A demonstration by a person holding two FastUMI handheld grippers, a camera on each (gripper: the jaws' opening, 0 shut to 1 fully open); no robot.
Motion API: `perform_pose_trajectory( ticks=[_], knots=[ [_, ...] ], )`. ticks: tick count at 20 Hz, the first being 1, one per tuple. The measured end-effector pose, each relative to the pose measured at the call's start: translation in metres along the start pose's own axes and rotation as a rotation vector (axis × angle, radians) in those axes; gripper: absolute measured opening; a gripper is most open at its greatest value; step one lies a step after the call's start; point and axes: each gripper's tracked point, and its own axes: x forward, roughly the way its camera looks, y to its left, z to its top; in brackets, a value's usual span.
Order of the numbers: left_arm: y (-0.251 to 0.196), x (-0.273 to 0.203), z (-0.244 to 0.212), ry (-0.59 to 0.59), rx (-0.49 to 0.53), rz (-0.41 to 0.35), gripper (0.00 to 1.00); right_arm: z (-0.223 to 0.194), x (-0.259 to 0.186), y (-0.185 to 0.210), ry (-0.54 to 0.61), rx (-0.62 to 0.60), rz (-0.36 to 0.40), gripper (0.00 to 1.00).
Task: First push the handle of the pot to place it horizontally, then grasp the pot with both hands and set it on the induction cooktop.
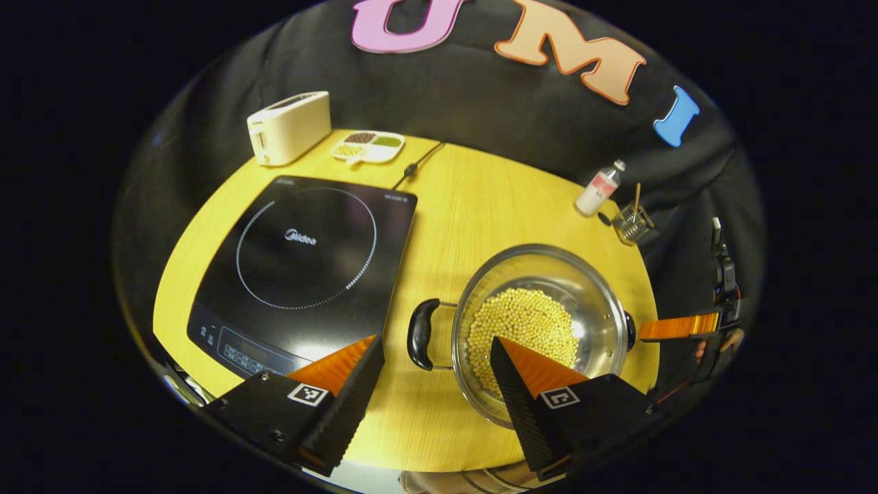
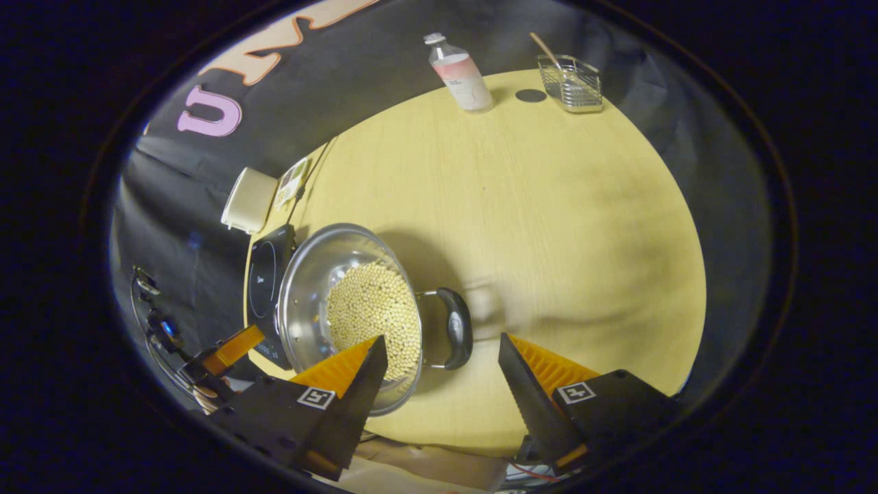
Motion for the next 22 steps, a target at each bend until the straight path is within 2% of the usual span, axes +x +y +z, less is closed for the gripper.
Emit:
perform_pose_trajectory(
  ticks=[1,2,10,13,14,15,16,17,18,19,20,21,22],
  knots=[
    [0.000,0.006,-0.001,0.021,-0.003,-0.006,0.96,0.001,0.003,-0.001,0.006,0.004,0.002,1.00],
    [0.001,0.010,-0.003,0.044,-0.007,-0.005,0.96,0.002,0.006,-0.001,0.011,0.008,0.002,0.93],
    [-0.005,0.037,-0.011,0.145,-0.008,0.001,0.94,0.001,0.031,-0.006,0.073,0.009,0.000,0.92],
    [-0.004,0.045,-0.014,0.166,-0.009,0.012,0.93,0.001,0.040,-0.006,0.090,0.008,-0.002,0.92],
    [-0.003,0.049,-0.014,0.175,-0.010,0.014,0.91,0.000,0.043,-0.006,0.097,0.007,-0.002,1.00],
    [-0.002,0.052,-0.016,0.184,-0.011,0.018,0.91,-0.001,0.046,-0.006,0.106,0.007,-0.002,1.00],
    [0.000,0.056,-0.016,0.195,-0.014,0.022,0.94,-0.001,0.050,-0.007,0.116,0.006,0.000,0.92],
    [-0.001,0.059,-0.017,0.201,-0.016,0.022,0.88,-0.002,0.054,-0.007,0.124,0.005,0.001,1.00],
    [0.000,0.061,-0.018,0.210,-0.017,0.028,0.93,-0.004,0.059,-0.007,0.133,0.002,0.005,1.00],
    [0.002,0.064,-0.019,0.217,-0.015,0.036,0.86,-0.006,0.063,-0.008,0.144,-0.002,0.000,0.92],
    [0.005,0.066,-0.020,0.222,-0.018,0.046,0.80,-0.007,0.069,-0.010,0.154,-0.010,-0.005,0.98],
    [0.009,0.073,-0.022,0.239,-0.042,0.050,0.70,-0.016,0.078,-0.001,0.187,0.008,0.026,0.84],
    [0.011,0.082,-0.028,0.269,-0.053,0.046,0.68,-0.027,0.090,0.003,0.229,-0.003,0.032,0.70]
  ],
)
